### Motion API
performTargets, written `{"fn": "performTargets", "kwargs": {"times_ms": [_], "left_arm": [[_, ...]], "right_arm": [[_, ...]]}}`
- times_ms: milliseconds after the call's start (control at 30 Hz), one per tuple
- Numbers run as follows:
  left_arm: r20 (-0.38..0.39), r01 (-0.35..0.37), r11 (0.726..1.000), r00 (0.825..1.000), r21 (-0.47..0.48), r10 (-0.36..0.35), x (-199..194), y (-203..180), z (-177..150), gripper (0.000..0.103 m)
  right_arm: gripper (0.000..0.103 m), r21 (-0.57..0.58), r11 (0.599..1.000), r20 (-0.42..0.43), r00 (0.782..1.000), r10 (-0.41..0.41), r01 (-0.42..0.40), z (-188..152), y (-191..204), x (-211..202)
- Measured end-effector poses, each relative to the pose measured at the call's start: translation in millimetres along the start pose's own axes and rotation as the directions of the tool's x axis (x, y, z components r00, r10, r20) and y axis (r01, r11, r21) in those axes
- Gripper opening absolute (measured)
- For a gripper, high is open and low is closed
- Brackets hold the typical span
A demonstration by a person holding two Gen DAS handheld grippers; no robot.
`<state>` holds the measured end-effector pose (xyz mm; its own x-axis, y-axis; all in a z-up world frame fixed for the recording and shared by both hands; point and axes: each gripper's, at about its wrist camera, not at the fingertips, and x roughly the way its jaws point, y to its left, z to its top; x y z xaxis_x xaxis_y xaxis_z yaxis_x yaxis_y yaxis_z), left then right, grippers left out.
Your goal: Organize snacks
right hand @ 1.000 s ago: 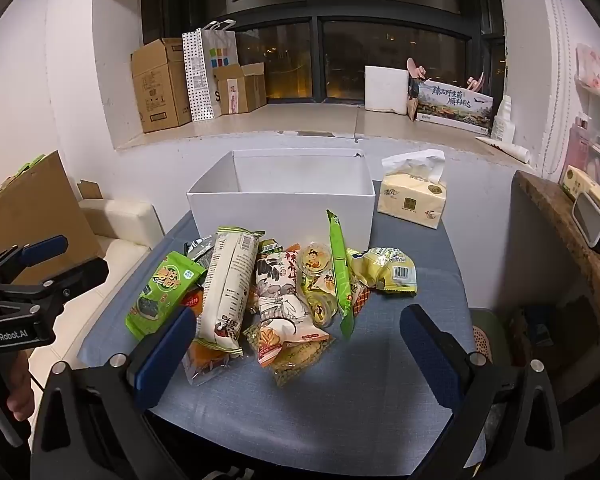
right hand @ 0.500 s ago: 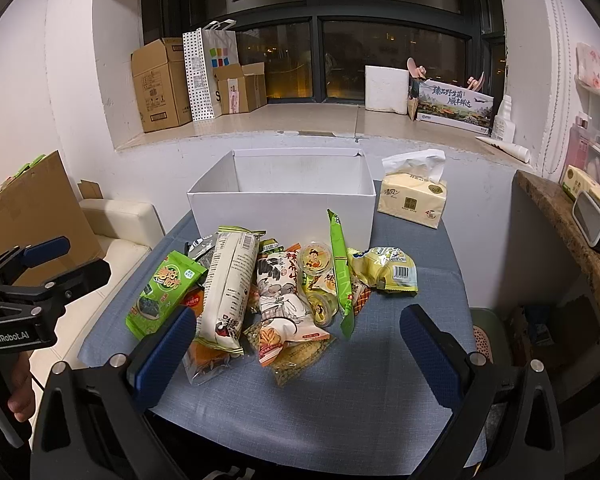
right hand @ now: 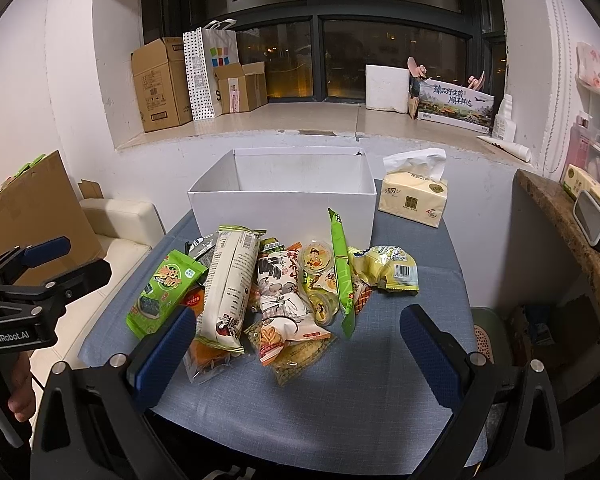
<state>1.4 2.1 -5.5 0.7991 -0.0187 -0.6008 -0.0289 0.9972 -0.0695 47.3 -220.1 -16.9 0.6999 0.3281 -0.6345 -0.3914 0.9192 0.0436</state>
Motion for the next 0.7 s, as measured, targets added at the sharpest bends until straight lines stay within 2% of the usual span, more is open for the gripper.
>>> {"fn": "performTargets", "kwargs": {"times_ms": [700], "left_arm": [[-0.012,-0.004,1.000,1.000,-0.001,0.004,2.7,1.0,0.1,0.103]], "right_arm": [[0.103,0.002,1.000,-0.003,1.000,0.002,-0.002,-0.5,-0.2,0.5]]}}
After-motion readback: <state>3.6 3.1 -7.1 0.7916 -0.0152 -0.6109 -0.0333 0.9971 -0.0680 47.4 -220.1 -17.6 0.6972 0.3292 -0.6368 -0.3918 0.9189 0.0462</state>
